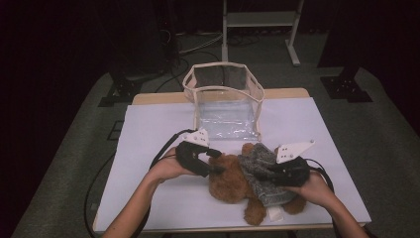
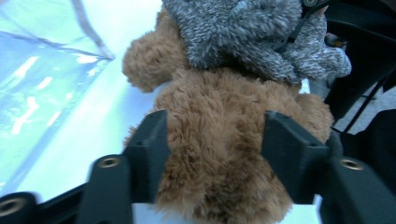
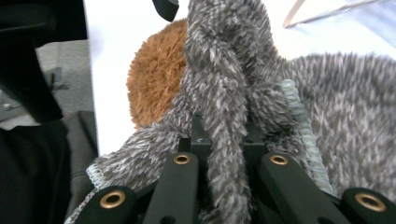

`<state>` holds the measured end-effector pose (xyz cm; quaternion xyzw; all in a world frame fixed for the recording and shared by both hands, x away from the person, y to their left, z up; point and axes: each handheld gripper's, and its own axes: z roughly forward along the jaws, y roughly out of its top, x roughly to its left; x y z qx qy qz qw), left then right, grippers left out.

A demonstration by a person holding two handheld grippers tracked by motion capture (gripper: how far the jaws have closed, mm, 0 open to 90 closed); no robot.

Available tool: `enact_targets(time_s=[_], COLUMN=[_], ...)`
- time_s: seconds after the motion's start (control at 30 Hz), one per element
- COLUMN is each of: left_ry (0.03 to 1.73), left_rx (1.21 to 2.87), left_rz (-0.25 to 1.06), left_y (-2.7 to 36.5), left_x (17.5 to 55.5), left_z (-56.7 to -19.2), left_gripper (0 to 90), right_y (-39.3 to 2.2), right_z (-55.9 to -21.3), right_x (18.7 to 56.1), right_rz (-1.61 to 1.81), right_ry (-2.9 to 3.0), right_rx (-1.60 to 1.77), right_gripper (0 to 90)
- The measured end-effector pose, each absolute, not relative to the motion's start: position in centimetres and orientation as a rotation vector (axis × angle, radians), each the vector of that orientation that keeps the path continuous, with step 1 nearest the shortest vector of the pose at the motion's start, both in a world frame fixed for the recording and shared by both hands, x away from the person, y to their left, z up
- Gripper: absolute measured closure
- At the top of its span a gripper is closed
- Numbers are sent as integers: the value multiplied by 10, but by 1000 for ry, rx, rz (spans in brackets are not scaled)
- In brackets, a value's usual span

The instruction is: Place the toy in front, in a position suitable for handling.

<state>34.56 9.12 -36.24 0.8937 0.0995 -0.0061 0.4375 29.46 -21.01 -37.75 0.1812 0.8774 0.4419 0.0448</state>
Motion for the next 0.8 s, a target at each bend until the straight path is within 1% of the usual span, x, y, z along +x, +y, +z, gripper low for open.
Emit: enact_targets(time_s=[0.03,0.17,0.2,0.23,0.27,0.4,0.5,0.57,0.63,0.73,0.8], left_ry=[244,245,237,228,198,134,119,112,112,131,146], left_rx=[2222,2248,2255,2263,2272,2301,2315,2313,2307,2295,2293], left_rz=[-22,-58,-81,-111,-143,-103,-86,-72,-66,-60,-51], left_y=[87,71,68,65,62,57,59,60,61,62,63], left_x=[345,346,345,344,342,329,323,320,317,316,316], left_z=[-366,-374,-376,-379,-381,-382,-381,-380,-380,-382,-385], left_gripper=[342,190,180,184,217,280,291,290,278,234,173], right_y=[-212,-216,-216,-216,-216,-224,-242,-256,-266,-262,-253], right_z=[-380,-386,-386,-386,-386,-374,-356,-346,-343,-360,-371], right_x=[292,278,275,272,271,268,273,280,289,299,296], right_rz=[1354,1374,1369,1365,1365,1382,1365,1358,1306,1275,1304], right_ry=[2688,2700,2700,2696,2695,2696,2628,2585,2577,2667,2709], right_rx=[555,536,526,517,518,497,526,565,603,608,601], right_gripper=[808,809,809,809,809,805,805,805,805,805,808])
